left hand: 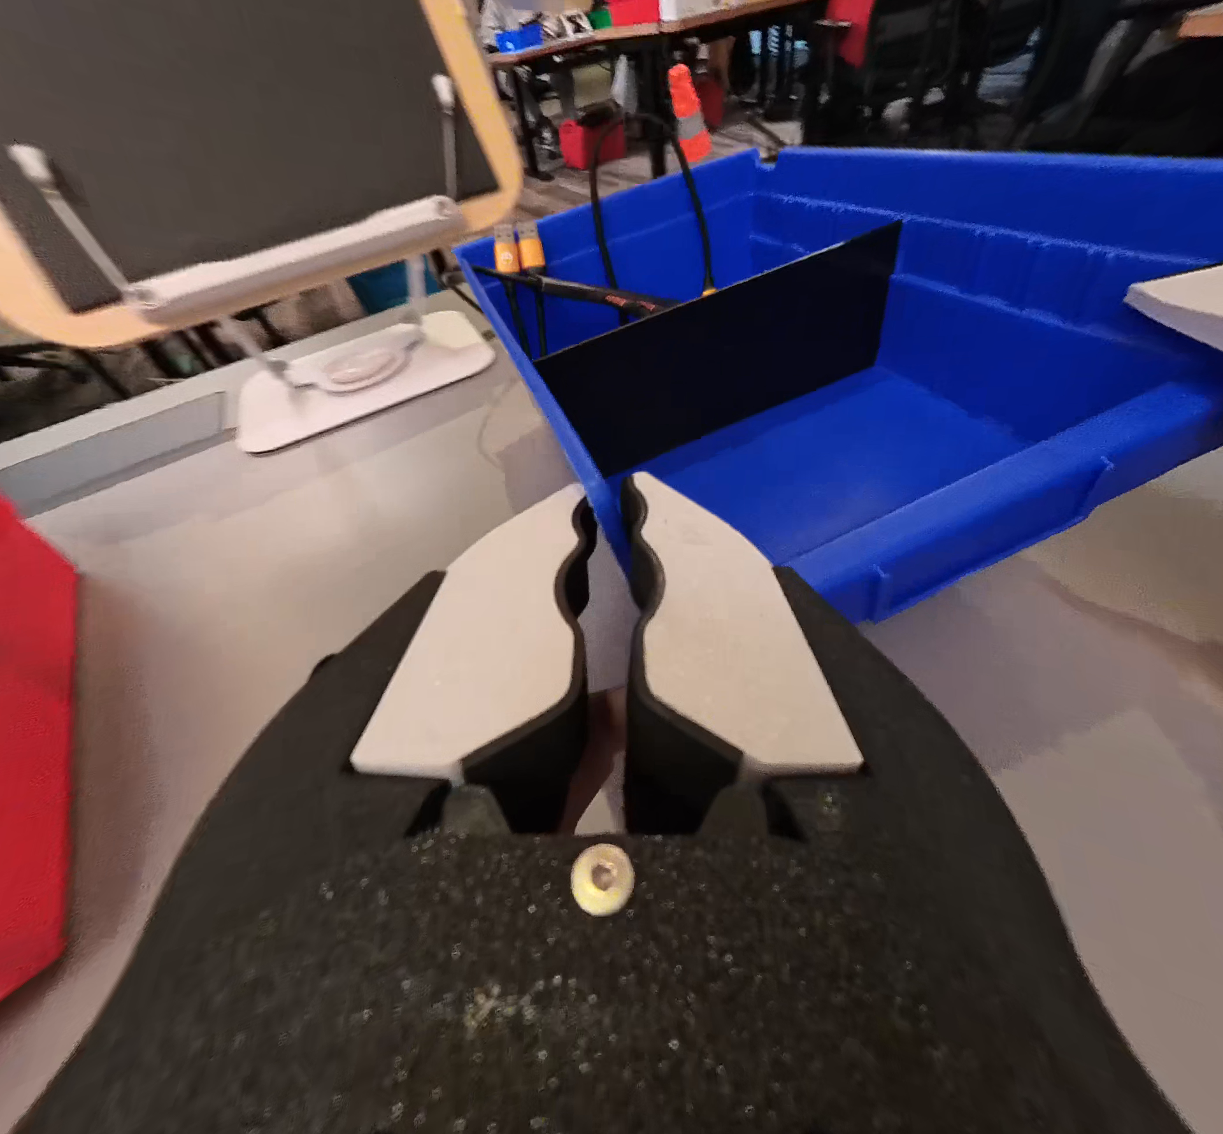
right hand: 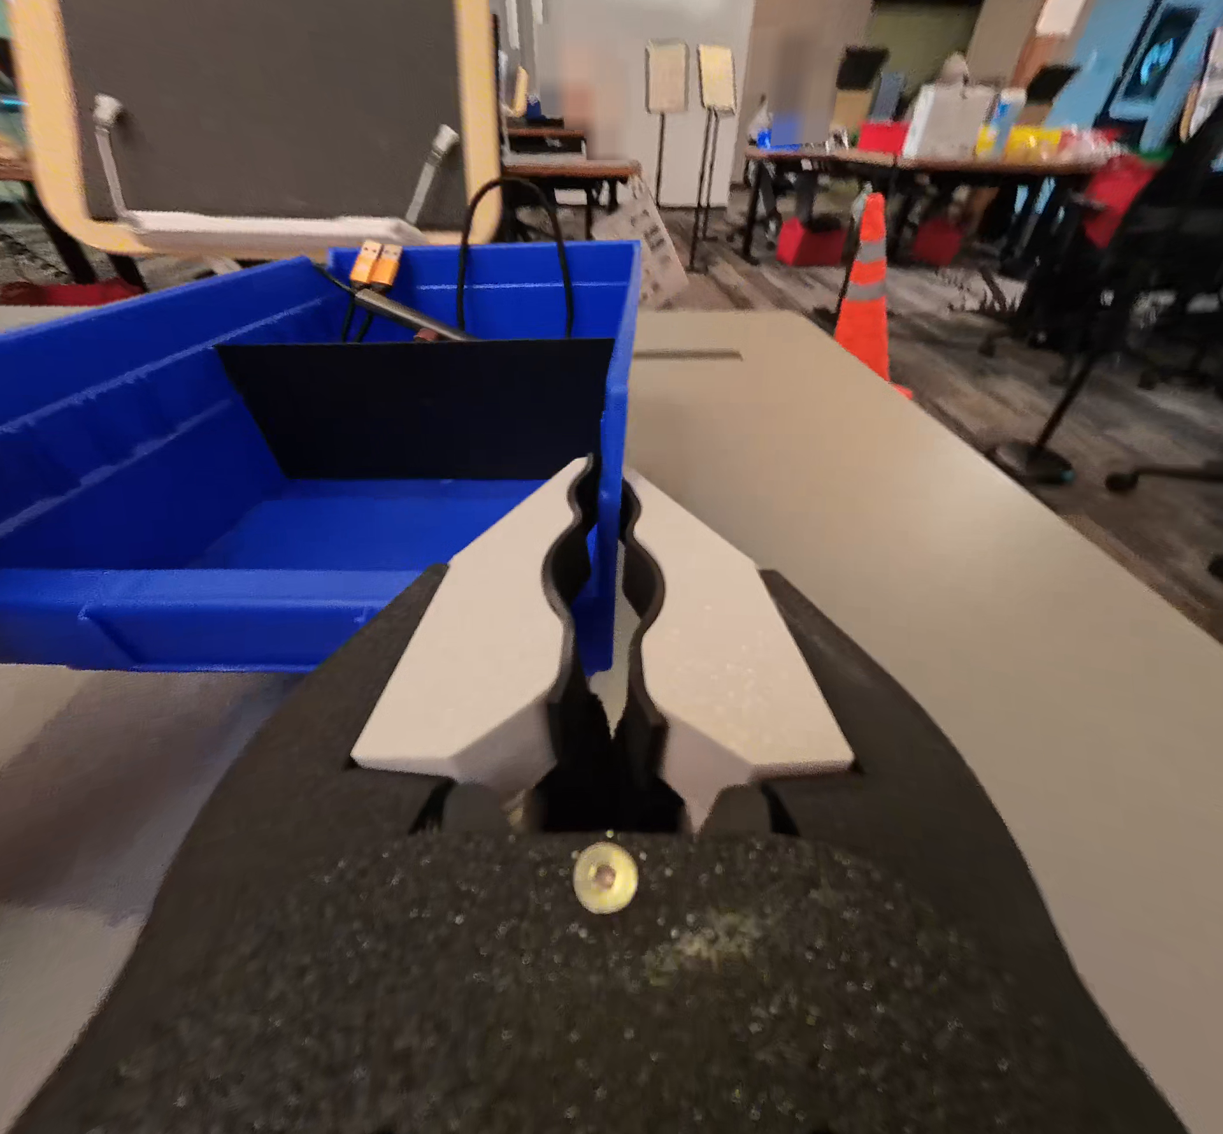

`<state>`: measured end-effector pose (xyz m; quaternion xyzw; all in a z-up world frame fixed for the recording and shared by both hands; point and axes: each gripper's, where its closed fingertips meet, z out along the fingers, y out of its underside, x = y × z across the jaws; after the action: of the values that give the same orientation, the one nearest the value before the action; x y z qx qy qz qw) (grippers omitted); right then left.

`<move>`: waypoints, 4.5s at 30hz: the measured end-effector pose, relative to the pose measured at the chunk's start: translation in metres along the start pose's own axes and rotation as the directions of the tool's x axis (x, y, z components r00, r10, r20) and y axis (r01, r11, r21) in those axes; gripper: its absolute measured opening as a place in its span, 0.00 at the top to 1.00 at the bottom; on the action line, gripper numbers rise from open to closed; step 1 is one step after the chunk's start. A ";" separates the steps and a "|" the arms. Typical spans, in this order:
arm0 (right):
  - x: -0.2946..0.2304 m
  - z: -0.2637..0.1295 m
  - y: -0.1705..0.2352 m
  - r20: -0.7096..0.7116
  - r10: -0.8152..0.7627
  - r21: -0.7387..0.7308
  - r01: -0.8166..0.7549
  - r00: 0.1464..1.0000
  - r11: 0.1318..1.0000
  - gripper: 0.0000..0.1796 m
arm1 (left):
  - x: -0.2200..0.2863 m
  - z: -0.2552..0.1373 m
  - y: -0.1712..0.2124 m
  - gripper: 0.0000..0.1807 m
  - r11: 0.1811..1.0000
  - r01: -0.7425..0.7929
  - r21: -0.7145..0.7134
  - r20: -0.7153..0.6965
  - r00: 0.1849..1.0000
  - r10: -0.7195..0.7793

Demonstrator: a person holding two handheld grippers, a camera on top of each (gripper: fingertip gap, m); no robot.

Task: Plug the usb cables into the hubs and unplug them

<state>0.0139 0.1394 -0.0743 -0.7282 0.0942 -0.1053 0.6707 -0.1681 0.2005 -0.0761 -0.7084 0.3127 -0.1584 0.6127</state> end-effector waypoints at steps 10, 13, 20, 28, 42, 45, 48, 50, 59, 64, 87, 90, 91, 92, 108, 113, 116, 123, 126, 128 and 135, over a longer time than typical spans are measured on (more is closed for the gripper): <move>-0.133 0.037 0.009 0.258 -0.066 -0.006 0.070 0.964 0.998 0.99 | -0.114 -0.057 0.027 0.97 0.999 0.010 -0.050 0.287 0.958 0.005; -0.155 0.046 0.034 0.314 -0.030 -0.119 0.071 0.949 0.990 0.98 | -0.131 -0.054 0.059 0.97 0.988 0.052 -0.147 0.284 0.959 -0.008; -0.171 0.042 0.037 0.448 0.036 -0.210 0.066 0.893 0.976 0.86 | -0.144 -0.087 0.053 0.87 0.993 0.104 -0.053 0.167 0.981 -0.094; -0.188 -0.012 -0.019 0.513 -0.178 0.061 0.171 0.840 0.983 0.84 | -0.328 -0.211 0.083 0.80 0.954 0.296 0.044 0.463 0.840 -0.282; -0.397 -0.055 0.042 0.800 -0.083 -0.108 0.277 0.595 0.955 0.83 | -0.366 -0.165 0.147 0.98 0.915 0.366 -0.169 0.522 0.821 -0.232; -0.411 -0.038 0.046 0.746 0.036 -0.224 0.200 0.665 0.954 0.83 | -0.345 -0.186 0.148 0.97 0.893 0.410 -0.186 0.514 0.815 -0.267; -0.414 -0.020 0.045 0.646 0.096 -0.263 0.102 0.757 0.959 0.79 | -0.326 -0.214 0.151 0.98 0.863 0.491 -0.122 0.525 0.769 -0.364; -0.416 -0.013 0.041 0.609 0.095 -0.243 0.071 0.787 0.967 0.80 | -0.317 -0.230 0.152 0.98 0.881 0.456 -0.126 0.553 0.770 -0.319; -0.417 -0.014 0.006 0.586 0.058 -0.199 0.074 0.808 0.977 0.98 | -0.299 -0.255 0.106 0.98 0.960 0.265 -0.090 0.607 0.779 -0.158; -0.373 -0.019 -0.082 0.574 -0.009 0.011 0.003 0.819 1.000 0.99 | -0.266 -0.262 0.023 0.97 0.997 0.075 0.021 0.602 0.795 -0.072; 0.150 0.100 0.027 0.059 -0.051 -0.173 0.061 0.997 0.983 0.99 | 0.108 0.123 -0.016 0.97 0.989 0.032 -0.142 0.133 0.991 -0.012; 0.163 0.109 0.048 -0.009 -0.023 -0.294 0.019 1.000 0.956 0.97 | 0.121 0.136 0.004 0.96 0.985 0.015 -0.170 0.102 0.995 0.003; 0.165 0.109 0.050 -0.013 0.002 -0.293 -0.005 1.000 0.956 0.97 | 0.124 0.137 0.004 0.96 0.986 0.010 -0.167 0.089 0.996 0.005; 0.164 0.109 0.049 -0.002 0.032 -0.277 -0.031 0.999 0.960 0.98 | 0.125 0.136 0.004 0.95 0.984 0.002 -0.177 0.081 0.997 0.013; 0.150 0.060 -0.006 -0.054 -0.148 -0.139 0.139 0.988 0.980 0.92 | 0.070 0.032 -0.051 0.90 0.998 0.004 -0.069 0.042 0.999 -0.001; 0.022 0.040 -0.045 0.282 -0.099 0.004 0.102 0.954 0.995 0.90 | -0.046 -0.034 -0.034 0.87 0.995 0.074 -0.066 0.144 0.988 -0.064; -0.083 0.018 -0.038 0.530 -0.023 -0.010 0.034 0.847 0.999 0.88 | -0.104 -0.064 0.002 0.86 0.988 0.130 -0.083 0.239 0.965 -0.107; -0.167 0.044 0.040 0.454 0.072 -0.255 0.052 0.888 0.965 0.77 | -0.140 -0.055 0.081 0.85 0.970 0.148 -0.195 0.310 0.947 -0.082; -0.172 0.061 0.059 0.365 0.041 -0.312 0.081 0.930 0.947 0.89 | -0.138 -0.043 0.094 0.92 0.956 0.187 -0.225 0.262 0.957 -0.126; -0.174 0.066 0.058 0.315 0.081 -0.337 0.032 0.946 0.941 0.96 | -0.140 -0.040 0.094 0.94 0.955 0.201 -0.217 0.253 0.957 -0.144; -0.225 0.060 0.027 0.245 -0.020 -0.219 0.075 0.969 0.973 0.98 | -0.192 -0.061 0.095 0.98 0.939 0.268 -0.216 0.324 0.927 -0.190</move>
<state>-0.1856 0.2577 -0.1119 -0.8094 0.0058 -0.0208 0.5868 -0.3734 0.2711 -0.1252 -0.8291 0.1489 -0.0791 0.5331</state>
